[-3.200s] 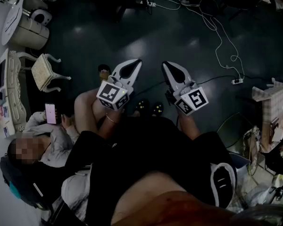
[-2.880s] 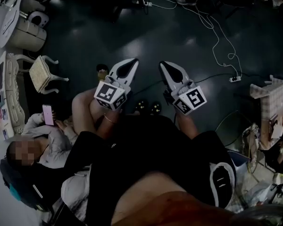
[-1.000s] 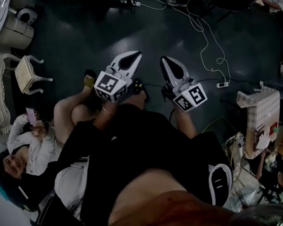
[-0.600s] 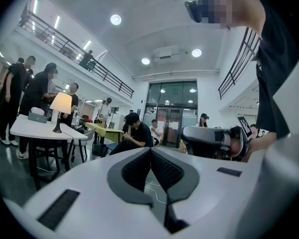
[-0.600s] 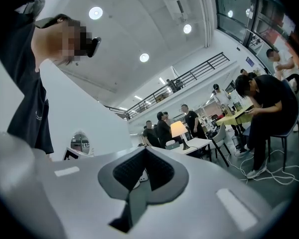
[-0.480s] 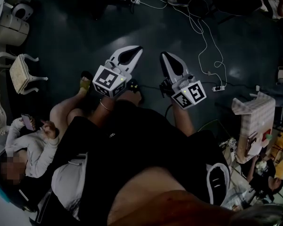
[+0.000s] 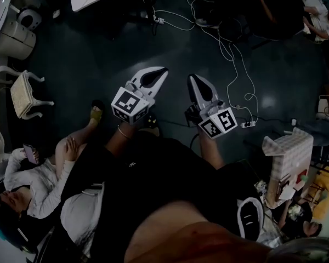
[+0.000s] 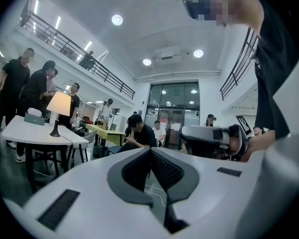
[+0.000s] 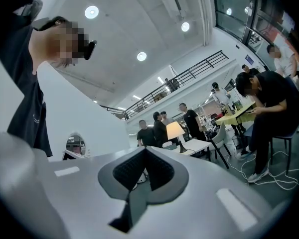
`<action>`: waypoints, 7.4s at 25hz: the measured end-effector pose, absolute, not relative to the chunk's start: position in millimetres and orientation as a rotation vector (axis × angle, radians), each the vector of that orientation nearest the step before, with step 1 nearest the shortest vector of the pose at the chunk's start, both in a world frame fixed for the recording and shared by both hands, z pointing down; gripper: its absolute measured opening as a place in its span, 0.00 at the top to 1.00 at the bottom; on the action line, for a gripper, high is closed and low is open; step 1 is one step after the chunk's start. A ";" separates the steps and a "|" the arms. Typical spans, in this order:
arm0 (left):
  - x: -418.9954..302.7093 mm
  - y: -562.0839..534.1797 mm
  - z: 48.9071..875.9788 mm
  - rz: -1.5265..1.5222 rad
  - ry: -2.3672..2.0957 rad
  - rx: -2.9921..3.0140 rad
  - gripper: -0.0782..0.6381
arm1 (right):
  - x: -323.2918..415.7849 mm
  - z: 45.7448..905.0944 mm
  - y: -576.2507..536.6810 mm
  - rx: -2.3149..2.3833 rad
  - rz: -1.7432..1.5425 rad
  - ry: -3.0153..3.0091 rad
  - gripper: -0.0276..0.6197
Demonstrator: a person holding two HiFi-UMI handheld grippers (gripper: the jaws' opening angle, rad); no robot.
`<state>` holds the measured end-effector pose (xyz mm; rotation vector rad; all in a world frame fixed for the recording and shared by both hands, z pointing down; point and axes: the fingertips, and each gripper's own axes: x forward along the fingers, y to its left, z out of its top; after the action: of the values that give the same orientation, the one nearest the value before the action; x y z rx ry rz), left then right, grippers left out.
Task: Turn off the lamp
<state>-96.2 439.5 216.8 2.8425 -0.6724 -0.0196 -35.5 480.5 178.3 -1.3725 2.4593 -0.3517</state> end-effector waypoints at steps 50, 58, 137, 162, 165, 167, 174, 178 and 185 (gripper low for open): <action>50.0 259.5 229.8 -0.023 -1.158 2.697 0.88 | 135.2 205.5 272.3 -1.067 -0.511 2.608 0.96; 56.5 253.1 224.2 0.049 -1.255 2.689 0.88 | 144.9 209.4 259.6 -0.987 -0.535 2.611 0.96; -39.6 8.7 263.1 -0.035 -1.291 2.599 0.88 | 86.2 239.3 36.5 -1.109 -0.577 2.719 0.96; -64.6 -47.9 336.9 -0.013 -1.524 2.420 0.88 | 33.2 334.8 -82.1 -0.889 -0.687 2.980 0.92; -63.0 -49.5 354.6 0.008 -1.528 2.395 0.88 | 27.2 356.4 -96.2 -0.904 -0.699 3.014 0.91; -64.6 -51.4 365.2 0.008 -1.538 2.382 0.88 | 23.0 370.8 -106.1 -0.917 -0.699 3.030 0.89; -64.1 -52.5 387.6 0.041 -1.531 2.339 0.88 | 6.4 405.2 -132.0 -0.922 -0.678 3.077 0.82; -63.0 -54.7 403.8 0.049 -1.521 2.338 0.88 | -5.9 426.4 -147.6 -0.917 -0.686 3.089 0.79; -66.6 -57.3 414.3 0.039 -1.540 2.327 0.88 | -25.0 451.5 -162.0 -0.922 -0.687 3.109 0.78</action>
<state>-66.6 -57.3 414.3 2.3270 -1.5400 0.0393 -25.0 -162.0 451.5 -0.9215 3.1091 -0.6868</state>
